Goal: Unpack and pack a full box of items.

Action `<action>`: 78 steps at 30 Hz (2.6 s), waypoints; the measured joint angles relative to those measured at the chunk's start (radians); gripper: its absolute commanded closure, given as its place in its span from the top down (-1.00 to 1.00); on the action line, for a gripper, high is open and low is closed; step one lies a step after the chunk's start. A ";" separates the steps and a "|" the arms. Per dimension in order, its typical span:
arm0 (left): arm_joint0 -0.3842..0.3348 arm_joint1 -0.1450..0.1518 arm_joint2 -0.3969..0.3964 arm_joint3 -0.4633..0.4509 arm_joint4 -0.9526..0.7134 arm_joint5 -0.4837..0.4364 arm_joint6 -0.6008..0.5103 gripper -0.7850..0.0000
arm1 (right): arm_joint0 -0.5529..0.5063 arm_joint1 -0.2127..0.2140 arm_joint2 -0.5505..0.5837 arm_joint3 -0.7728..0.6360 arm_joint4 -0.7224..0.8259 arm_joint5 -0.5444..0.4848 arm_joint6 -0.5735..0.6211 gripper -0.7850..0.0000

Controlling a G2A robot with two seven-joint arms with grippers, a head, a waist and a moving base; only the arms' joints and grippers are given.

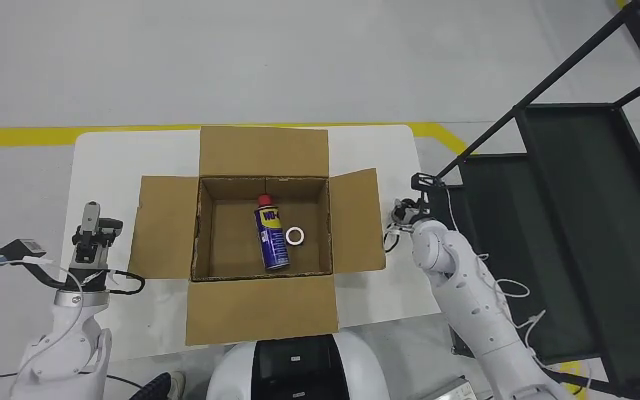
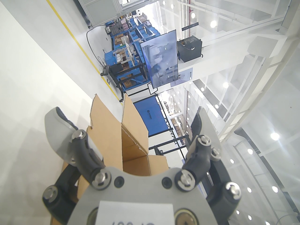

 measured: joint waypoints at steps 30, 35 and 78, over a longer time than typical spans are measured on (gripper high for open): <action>0.000 0.000 0.000 0.000 0.000 0.000 0.000 1.00 | -0.291 0.013 0.103 -0.736 -0.019 -0.232 -0.163 -1.00; 0.000 0.000 0.000 0.000 0.000 0.000 0.000 1.00 | -0.267 0.015 0.023 -0.755 -0.031 -0.350 -0.096 -1.00; 0.000 0.000 0.000 0.000 0.000 0.000 0.000 1.00 | 0.360 -0.132 -0.682 -0.136 -0.291 -0.494 0.034 -1.00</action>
